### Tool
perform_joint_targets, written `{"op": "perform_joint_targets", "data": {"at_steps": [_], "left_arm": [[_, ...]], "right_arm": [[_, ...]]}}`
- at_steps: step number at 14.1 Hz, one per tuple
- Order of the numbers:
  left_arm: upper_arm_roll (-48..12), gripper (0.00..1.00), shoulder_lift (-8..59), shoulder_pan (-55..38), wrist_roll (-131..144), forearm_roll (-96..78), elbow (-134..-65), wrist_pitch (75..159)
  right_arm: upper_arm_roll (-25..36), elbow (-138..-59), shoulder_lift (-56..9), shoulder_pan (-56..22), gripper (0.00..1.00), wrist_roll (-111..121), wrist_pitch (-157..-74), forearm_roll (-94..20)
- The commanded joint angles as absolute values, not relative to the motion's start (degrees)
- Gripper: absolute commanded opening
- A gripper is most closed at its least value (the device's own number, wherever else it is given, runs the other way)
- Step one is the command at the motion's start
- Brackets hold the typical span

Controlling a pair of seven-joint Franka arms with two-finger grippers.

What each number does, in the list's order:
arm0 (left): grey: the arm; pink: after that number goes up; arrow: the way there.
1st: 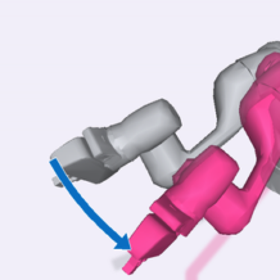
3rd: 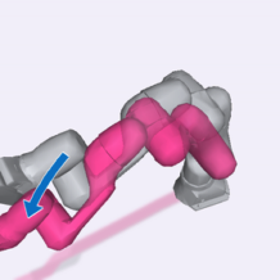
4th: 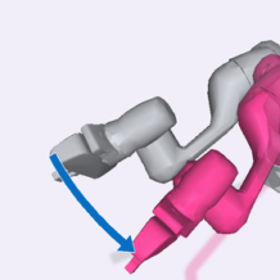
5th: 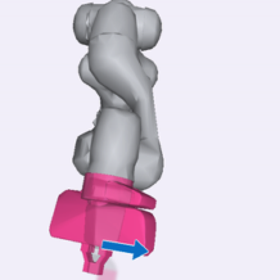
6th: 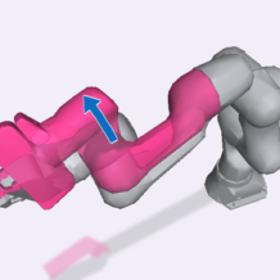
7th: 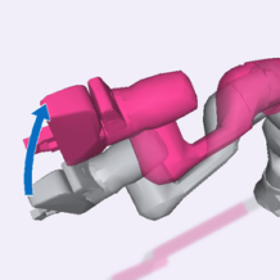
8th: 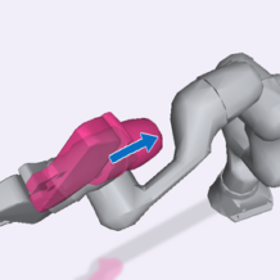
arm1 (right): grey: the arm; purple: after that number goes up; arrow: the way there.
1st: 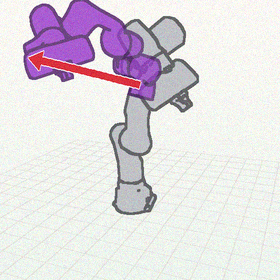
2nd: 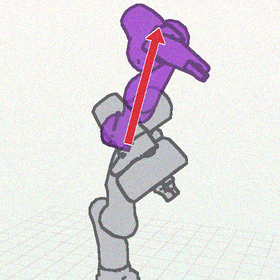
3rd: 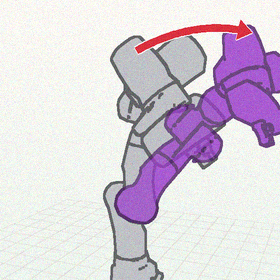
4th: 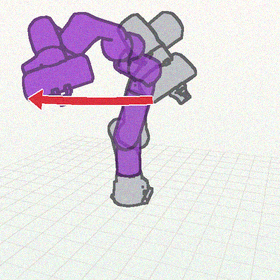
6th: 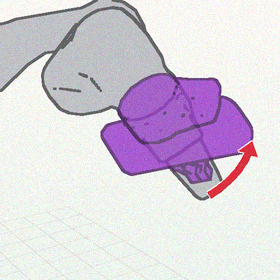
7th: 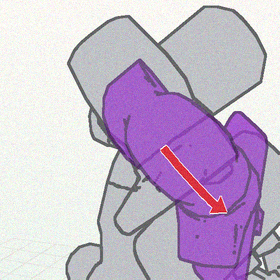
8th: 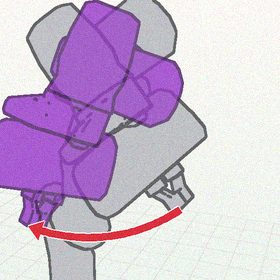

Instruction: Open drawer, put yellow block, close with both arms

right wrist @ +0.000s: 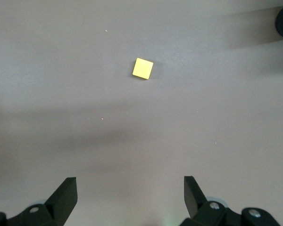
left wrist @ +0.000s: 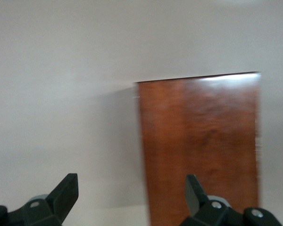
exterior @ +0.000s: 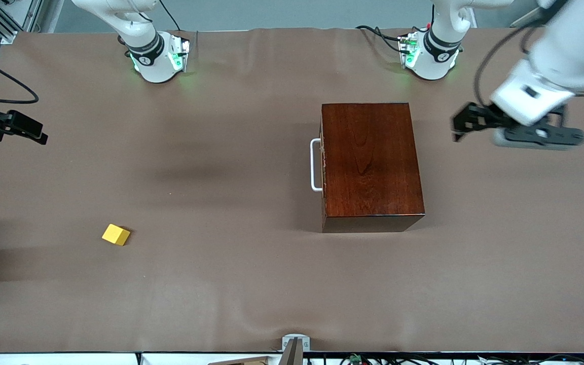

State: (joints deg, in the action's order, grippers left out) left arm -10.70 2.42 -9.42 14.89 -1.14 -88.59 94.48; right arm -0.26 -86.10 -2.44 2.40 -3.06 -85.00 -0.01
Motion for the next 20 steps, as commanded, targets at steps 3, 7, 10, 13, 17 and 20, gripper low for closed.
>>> {"op": "perform_joint_targets", "data": {"at_steps": [3, 7, 10, 13, 17, 20], "left_arm": [[-16.1, 1.0, 10.8, -19.0, 30.4, -0.7, -81.0, 93.3], [-15.3, 1.0, 19.7, -34.1, 52.8, 3.2, -74.9, 93.1], [-14.7, 1.0, 27.4, -42.1, 58.1, 9.0, -72.0, 93.2], [-11.0, 1.0, 32.0, -46.3, 58.4, 10.5, -71.5, 94.2], [-10.1, 1.0, 35.9, -47.7, 57.1, 15.0, -71.9, 94.7], [-10.3, 1.0, 37.3, -47.4, 56.6, 19.6, -73.0, 100.4]], "right_arm": [[-0.9, -85.7, -2.4, 3.2, 1.0, -3.4, -84.7, 0.5], [-0.9, -85.8, -2.5, 3.3, 1.0, -3.4, -84.5, 0.5], [-0.8, -85.9, -2.5, 3.3, 1.0, -3.4, -84.5, 0.5], [-0.8, -85.9, -2.5, 3.3, 1.0, -3.4, -84.5, 0.5], [-0.7, -85.7, -4.0, 3.3, 1.0, -3.3, -84.9, 0.7], [-0.6, -85.8, -5.7, 3.3, 1.0, -3.3, -85.0, 0.9]]}}
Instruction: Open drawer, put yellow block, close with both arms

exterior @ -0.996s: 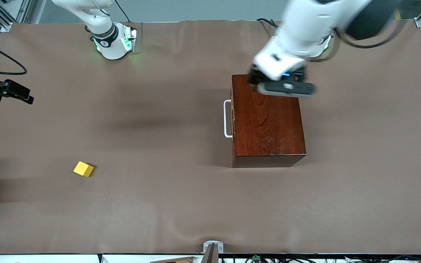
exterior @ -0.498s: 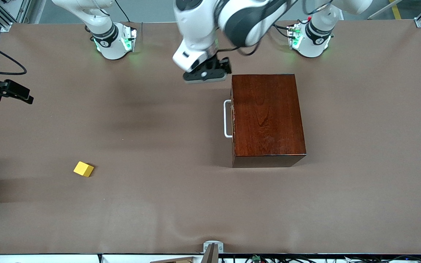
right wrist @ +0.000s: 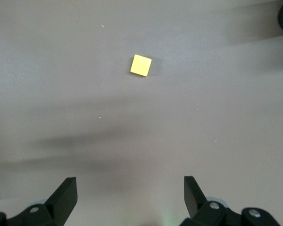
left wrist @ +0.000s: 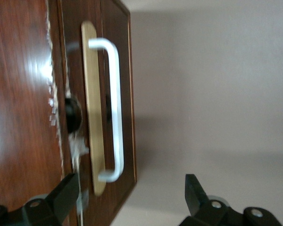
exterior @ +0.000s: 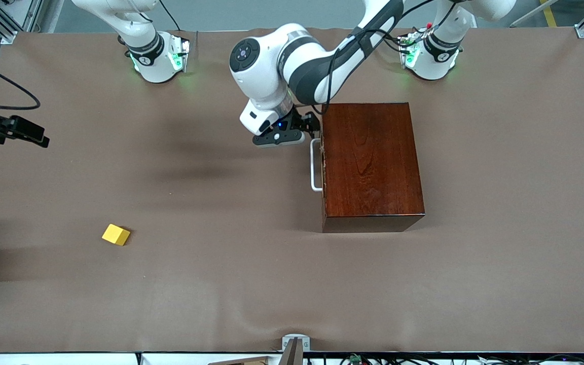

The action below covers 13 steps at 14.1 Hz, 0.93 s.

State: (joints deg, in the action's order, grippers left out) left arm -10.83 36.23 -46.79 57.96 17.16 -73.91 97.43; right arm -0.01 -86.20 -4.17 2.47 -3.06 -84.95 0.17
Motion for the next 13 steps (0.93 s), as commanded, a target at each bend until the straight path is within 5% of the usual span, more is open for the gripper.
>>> {"op": "perform_joint_targets", "data": {"at_steps": [1, 13], "left_arm": [[-10.4, 1.0, 37.7, -47.2, 56.0, 19.7, -73.3, 102.2], [-10.1, 1.0, 39.5, -44.5, 54.8, 20.8, -78.9, 107.2]], "right_arm": [[-0.6, -85.7, -6.8, 3.0, 1.0, -3.3, -84.6, 0.9], [-1.0, -84.7, -19.9, 2.0, 1.0, -3.6, -91.2, 0.6]]}}
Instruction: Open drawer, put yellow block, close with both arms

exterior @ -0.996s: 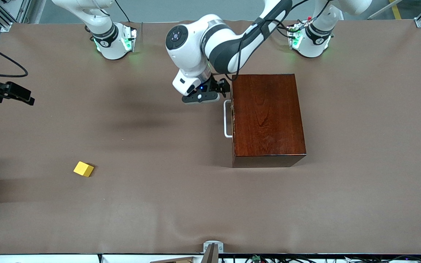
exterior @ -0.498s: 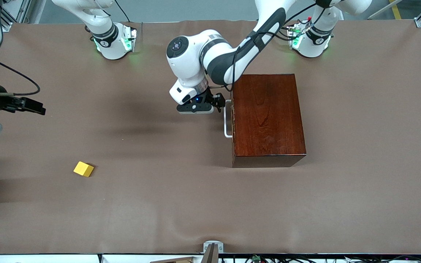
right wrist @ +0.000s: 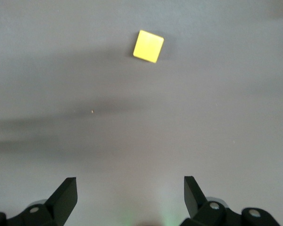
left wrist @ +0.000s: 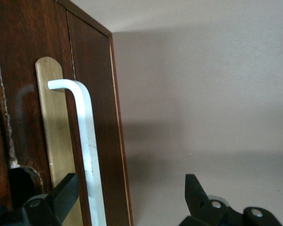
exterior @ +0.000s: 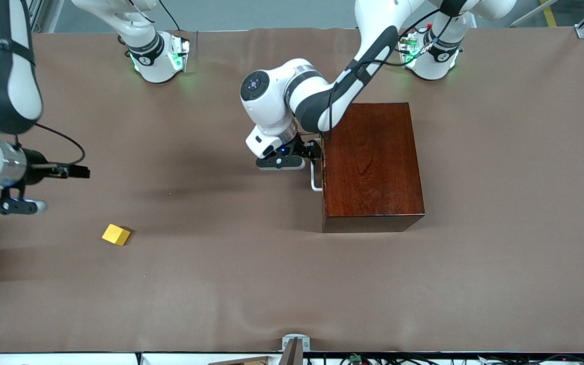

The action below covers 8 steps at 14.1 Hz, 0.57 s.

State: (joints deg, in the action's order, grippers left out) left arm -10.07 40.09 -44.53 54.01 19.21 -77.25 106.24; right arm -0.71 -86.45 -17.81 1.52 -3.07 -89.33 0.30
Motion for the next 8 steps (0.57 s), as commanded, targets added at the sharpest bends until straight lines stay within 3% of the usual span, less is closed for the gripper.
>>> {"op": "perform_joint_targets", "data": {"at_steps": [1, 8], "left_arm": [[-10.1, 1.0, 39.5, -44.6, 54.8, 20.8, -79.1, 107.2], [-10.2, 1.0, 41.4, -45.1, 57.6, 20.4, -78.8, 110.1]], "right_arm": [[-0.9, -84.6, -21.2, 2.4, 1.0, -3.6, -93.8, 0.6], [-0.4, -85.6, -28.1, 5.8, 1.0, -9.3, -107.4, 1.1]]}}
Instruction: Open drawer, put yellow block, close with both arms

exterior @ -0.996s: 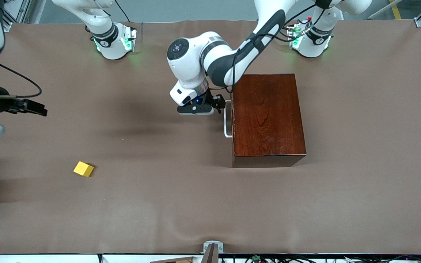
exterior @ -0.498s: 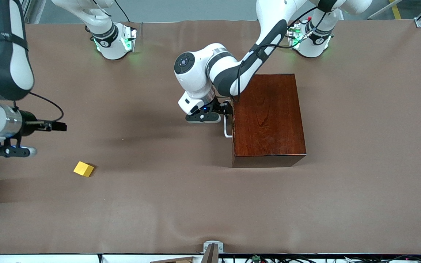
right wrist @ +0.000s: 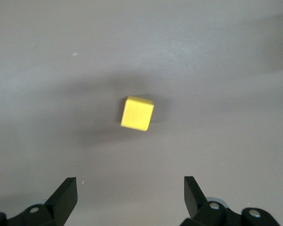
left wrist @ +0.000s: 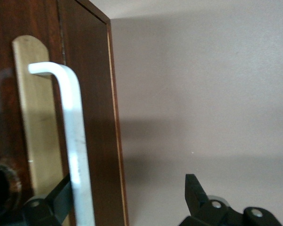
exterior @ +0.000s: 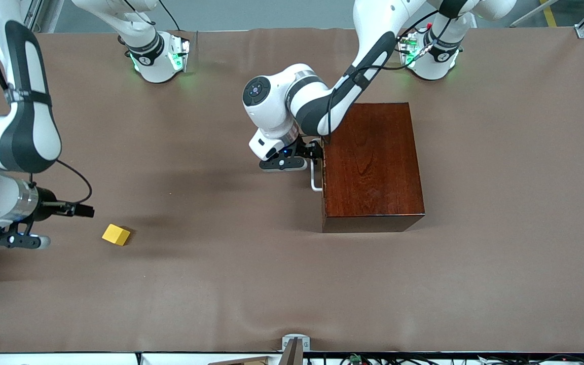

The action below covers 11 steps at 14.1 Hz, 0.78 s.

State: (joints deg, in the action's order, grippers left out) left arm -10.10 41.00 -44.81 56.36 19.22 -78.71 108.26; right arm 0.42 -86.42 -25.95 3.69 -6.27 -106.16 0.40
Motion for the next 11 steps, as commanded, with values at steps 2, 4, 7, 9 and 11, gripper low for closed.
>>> {"op": "perform_joint_targets", "data": {"at_steps": [2, 4, 7, 9, 11], "left_arm": [[-10.2, 1.0, 41.3, -45.1, 57.7, 19.7, -78.7, 111.5], [-10.2, 1.0, 41.7, -45.2, 59.3, 19.7, -78.6, 113.9], [-10.4, 1.0, 42.3, -45.2, 60.2, 18.6, -78.5, 117.5], [-10.4, 1.0, 42.5, -45.2, 60.5, 16.4, -78.5, 120.3], [-10.4, 1.0, 42.9, -45.3, 61.2, 15.1, -78.3, 122.5]], "right_arm": [[-0.4, -85.7, -30.7, 6.9, 1.0, -10.1, -109.1, 0.3], [-0.4, -86.9, -33.2, 8.1, 1.0, -12.7, -113.3, 0.1], [-0.4, -89.6, -34.0, 7.7, 1.0, -13.3, -117.4, -1.6], [-0.4, -89.5, -35.9, 7.3, 1.0, -14.2, -121.6, -2.1], [-0.4, -89.4, -37.1, 7.3, 1.0, -17.1, -122.2, -3.6]]}}
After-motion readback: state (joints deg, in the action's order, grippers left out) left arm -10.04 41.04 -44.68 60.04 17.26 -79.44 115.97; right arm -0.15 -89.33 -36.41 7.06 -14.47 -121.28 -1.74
